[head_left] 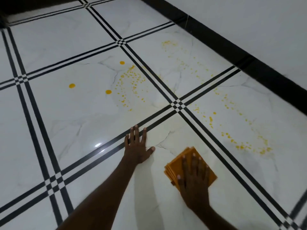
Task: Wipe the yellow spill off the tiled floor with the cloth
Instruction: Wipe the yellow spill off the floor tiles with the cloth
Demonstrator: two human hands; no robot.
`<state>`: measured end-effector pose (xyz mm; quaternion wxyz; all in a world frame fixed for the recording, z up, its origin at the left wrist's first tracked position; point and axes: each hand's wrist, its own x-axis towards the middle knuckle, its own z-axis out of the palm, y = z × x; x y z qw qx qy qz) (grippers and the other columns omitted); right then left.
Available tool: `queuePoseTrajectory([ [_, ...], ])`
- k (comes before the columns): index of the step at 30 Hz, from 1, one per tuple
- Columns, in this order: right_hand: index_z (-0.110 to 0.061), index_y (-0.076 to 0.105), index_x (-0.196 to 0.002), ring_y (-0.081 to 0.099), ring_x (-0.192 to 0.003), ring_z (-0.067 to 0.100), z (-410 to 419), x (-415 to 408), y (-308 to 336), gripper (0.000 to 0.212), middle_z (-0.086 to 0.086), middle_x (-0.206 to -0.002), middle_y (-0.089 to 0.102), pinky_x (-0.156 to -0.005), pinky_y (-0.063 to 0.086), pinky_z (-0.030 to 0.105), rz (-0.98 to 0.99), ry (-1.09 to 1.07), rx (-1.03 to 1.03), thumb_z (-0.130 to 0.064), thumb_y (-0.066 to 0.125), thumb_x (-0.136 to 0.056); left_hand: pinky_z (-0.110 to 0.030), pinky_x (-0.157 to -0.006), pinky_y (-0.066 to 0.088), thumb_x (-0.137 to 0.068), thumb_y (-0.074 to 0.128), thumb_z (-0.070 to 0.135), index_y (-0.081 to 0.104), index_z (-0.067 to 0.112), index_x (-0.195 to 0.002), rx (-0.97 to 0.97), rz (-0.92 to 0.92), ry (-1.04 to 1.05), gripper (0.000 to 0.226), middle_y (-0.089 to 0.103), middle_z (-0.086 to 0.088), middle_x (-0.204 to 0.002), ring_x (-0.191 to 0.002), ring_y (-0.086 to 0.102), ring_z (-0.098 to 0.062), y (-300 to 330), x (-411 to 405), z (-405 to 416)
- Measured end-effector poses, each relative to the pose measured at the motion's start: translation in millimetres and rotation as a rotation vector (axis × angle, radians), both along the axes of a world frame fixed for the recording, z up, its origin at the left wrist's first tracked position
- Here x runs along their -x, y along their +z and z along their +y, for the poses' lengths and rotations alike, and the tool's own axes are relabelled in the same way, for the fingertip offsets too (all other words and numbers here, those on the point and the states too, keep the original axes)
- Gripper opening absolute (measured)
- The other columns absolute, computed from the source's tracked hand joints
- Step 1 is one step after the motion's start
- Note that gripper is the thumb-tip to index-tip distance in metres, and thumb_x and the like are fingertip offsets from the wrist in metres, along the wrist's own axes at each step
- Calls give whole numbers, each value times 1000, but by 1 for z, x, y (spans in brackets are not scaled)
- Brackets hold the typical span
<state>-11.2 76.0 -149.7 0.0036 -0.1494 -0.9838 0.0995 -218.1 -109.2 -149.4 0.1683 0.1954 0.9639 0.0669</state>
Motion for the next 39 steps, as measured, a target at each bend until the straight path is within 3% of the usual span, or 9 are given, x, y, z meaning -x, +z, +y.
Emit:
queuePoseTrajectory([
  [4, -21, 17, -164, 22, -155, 42, 59, 154, -9, 67, 20, -170, 18, -122, 20, 62, 24, 258, -88, -48, 30, -104, -57, -121, 12, -86, 21, 77, 6, 23, -162, -41, 76, -18, 94, 2, -20, -168, -156, 2, -38, -16, -2, -4],
  [7, -19, 24, -163, 30, -151, 45, 99, 247, -15, 66, 22, -167, 26, -118, 29, 64, 66, 177, -144, -51, 26, -106, -53, -122, 8, -84, 17, 81, -2, 25, -162, -24, 127, -28, 98, -7, -16, -169, -156, -5, -34, -18, -2, -5],
  [11, -22, 20, -164, 24, -154, 42, 63, 184, -5, 68, 19, -168, 23, -122, 21, 63, 99, -52, -36, -52, 32, -104, -52, -123, -2, -72, 11, 94, -15, 28, -160, 10, 31, -22, 112, -22, -13, -167, -154, -19, -32, -10, 0, -4],
  [15, -23, 17, -165, 16, -157, 41, 1, 83, -7, 71, 16, -170, 17, -125, 12, 62, 71, 54, 51, -50, 38, -102, -53, -122, -7, -60, -3, 97, -24, 27, -156, 27, -29, -35, 120, -37, -10, -158, -152, -25, -33, -3, 1, -3],
  [20, -24, 17, -164, 23, -155, 42, 68, 202, -8, 67, 18, -169, 21, -123, 18, 61, 15, 310, -74, -54, 22, -105, -52, -122, -6, -71, 12, 92, -23, 30, -157, 47, -34, -37, 112, -34, -11, -162, -152, -27, -31, -4, 3, -2],
  [24, -21, 23, -163, 27, -152, 44, 97, 255, -7, 69, 20, -167, 26, -122, 22, 63, 5, 196, -113, -56, 22, -104, -51, -122, -5, -73, 15, 89, -20, 30, -158, 22, 11, -39, 109, -30, -11, -164, -152, -26, -31, -7, 0, -4],
  [31, -31, 12, -165, 19, -156, 39, 80, 229, -8, 68, 14, -171, 18, -122, 18, 64, 21, 390, -99, -59, 21, -104, -51, -123, -5, -74, 19, 93, -17, 28, -159, 16, 6, -37, 113, -27, -12, -165, -153, -25, -31, -4, -1, -4],
  [36, -23, 22, -163, 26, -152, 43, 91, 209, -2, 69, 19, -167, 27, -122, 20, 62, 53, 1, -15, -56, 28, -104, -52, -122, -3, -74, 20, 91, -15, 28, -159, 6, 24, -36, 112, -26, -12, -166, -153, -23, -31, -10, 0, -5],
  [39, -26, 16, -165, 18, -156, 40, 35, 120, -5, 71, 16, -170, 18, -125, 13, 61, 59, 36, 16, -52, 36, -102, -54, -123, -2, -70, 14, 96, -16, 28, -159, 8, 6, -36, 117, -27, -13, -165, -153, -25, -32, -4, 1, -6],
])
